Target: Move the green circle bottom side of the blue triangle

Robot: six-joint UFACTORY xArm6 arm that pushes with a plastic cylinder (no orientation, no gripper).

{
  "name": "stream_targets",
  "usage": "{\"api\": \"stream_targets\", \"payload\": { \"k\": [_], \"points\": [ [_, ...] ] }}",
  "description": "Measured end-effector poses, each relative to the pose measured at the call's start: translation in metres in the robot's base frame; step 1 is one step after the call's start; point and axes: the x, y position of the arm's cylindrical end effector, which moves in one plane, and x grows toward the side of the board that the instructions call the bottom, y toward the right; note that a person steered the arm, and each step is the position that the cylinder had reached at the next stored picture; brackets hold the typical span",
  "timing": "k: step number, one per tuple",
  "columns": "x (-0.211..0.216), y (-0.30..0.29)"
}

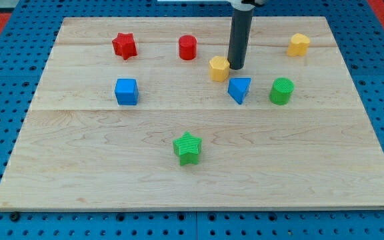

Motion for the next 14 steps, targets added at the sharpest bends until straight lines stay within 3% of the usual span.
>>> {"api": "stream_targets", "payload": {
  "k": [1,2,6,7,8,9,10,12,14],
  "points": [
    [0.020,0.052],
    [0.050,0.068],
    [0.126,0.094],
    [0.127,0.090],
    [0.123,0.174],
    [0.141,0.196],
    [0.185,0.188],
    [0.152,0.080],
    [0.141,0.106]
  ]
}}
